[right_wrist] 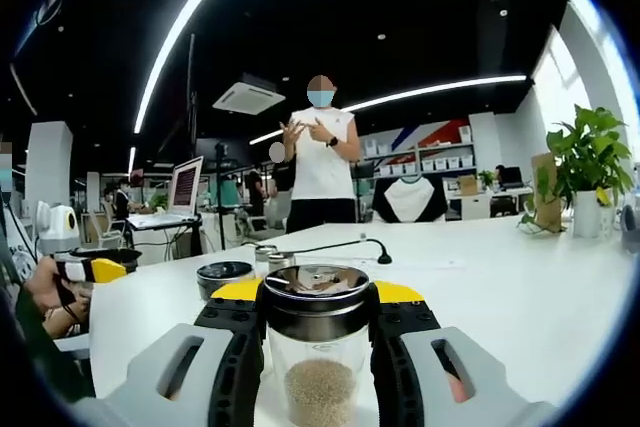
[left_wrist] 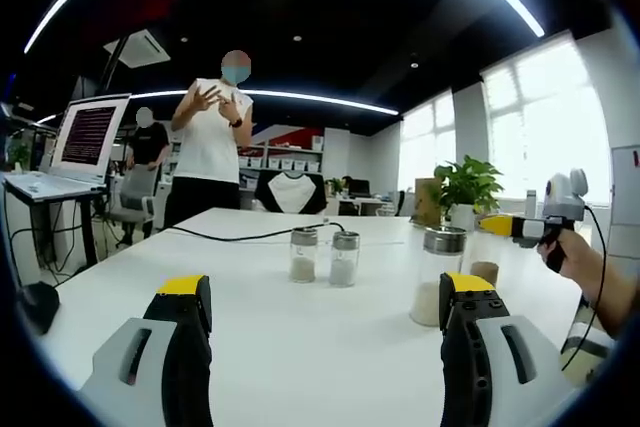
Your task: Rotate the seasoning bottle until the label or dispensing opening points toward the visible target arrow and the bottle remains upright within the marked orientation range
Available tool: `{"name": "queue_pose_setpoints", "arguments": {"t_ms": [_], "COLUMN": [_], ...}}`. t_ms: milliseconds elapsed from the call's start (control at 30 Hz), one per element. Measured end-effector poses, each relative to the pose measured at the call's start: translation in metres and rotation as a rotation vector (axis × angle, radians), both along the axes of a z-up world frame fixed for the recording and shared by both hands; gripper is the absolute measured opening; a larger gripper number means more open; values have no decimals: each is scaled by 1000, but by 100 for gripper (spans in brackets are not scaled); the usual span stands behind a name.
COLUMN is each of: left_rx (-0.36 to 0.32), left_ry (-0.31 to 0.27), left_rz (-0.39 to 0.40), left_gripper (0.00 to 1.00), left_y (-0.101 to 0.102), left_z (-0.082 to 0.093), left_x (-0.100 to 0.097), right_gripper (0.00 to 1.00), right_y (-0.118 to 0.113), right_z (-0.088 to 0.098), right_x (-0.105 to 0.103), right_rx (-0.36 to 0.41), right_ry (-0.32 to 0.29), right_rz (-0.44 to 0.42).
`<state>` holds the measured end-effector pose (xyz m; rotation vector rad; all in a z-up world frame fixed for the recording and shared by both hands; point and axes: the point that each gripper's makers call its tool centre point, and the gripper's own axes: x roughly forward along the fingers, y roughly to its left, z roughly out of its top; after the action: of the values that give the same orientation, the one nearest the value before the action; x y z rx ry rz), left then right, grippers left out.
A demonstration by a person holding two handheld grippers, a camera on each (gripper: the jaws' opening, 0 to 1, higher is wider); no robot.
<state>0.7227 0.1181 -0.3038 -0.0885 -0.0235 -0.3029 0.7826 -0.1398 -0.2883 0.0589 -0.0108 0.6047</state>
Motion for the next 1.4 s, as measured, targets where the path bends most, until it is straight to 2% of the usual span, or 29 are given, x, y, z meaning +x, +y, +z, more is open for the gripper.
{"name": "queue_pose_setpoints", "arguments": {"t_ms": [400, 567, 733, 867, 1400], "left_rx": [3, 4, 6, 6, 4], "left_ry": [11, 18, 22, 21, 27], "left_rz": [2, 1, 1, -2, -6], "left_gripper": [100, 99, 99, 99, 99], "left_y": [1, 1, 0, 0, -2], "left_z": [-3, -5, -5, -5, -6], "left_x": [1, 1, 1, 1, 1], "right_gripper": [38, 38, 39, 39, 40], "right_y": [1, 2, 7, 7, 7], "right_z": [-12, -12, -12, -14, -13], "right_x": [2, -3, -7, -8, -6], "right_rx": [0, 20, -10, -47, -27], "right_ry": [24, 16, 26, 7, 15], "right_rz": [0, 21, 34, 38, 28]}}
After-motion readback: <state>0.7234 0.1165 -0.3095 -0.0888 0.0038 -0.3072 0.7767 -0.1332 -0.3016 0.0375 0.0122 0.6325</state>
